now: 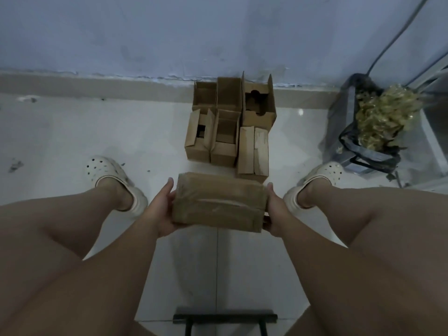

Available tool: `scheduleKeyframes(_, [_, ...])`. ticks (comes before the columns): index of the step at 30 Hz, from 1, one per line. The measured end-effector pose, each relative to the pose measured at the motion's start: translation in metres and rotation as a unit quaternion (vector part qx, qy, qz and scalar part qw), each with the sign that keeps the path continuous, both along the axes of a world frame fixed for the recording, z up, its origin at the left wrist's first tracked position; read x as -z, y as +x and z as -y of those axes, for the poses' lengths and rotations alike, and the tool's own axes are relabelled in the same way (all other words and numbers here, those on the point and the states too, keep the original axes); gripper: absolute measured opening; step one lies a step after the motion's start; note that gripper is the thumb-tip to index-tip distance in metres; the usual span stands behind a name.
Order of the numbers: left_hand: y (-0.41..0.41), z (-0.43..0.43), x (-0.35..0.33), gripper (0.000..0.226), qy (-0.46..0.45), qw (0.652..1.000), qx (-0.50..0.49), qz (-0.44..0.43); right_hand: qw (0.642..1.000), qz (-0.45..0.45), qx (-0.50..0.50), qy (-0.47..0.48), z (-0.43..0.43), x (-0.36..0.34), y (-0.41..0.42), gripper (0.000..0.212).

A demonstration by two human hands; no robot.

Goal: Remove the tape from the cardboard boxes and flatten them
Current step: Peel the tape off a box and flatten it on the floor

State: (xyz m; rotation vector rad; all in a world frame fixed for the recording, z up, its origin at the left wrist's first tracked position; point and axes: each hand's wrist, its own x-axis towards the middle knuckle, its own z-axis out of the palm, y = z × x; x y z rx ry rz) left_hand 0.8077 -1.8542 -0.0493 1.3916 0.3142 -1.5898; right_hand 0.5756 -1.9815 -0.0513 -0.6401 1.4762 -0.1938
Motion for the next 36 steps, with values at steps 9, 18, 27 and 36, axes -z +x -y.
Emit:
scheduleKeyframes(9, [-0.036,0.006,0.003,0.075,0.122,0.955,0.089,0.256,0.998,-0.045,0.041,-0.019,-0.005,0.0,0.007,0.057])
scheduleKeyframes(18, [-0.035,0.013,0.028,0.044,0.103,0.893,0.194,0.392,0.974,-0.155,-0.102,-0.132,-0.005,0.022,0.007,0.031])
scheduleKeyframes(27, [-0.042,0.016,0.063,0.02,0.091,0.94,0.185,0.274,0.965,-0.182,-0.149,-0.115,-0.009,0.05,-0.014,0.033])
scheduleKeyframes(36, [-0.041,0.027,0.076,0.024,0.127,0.929,0.18,0.297,0.952,-0.218,-0.201,-0.08,0.006,0.064,-0.005,0.02])
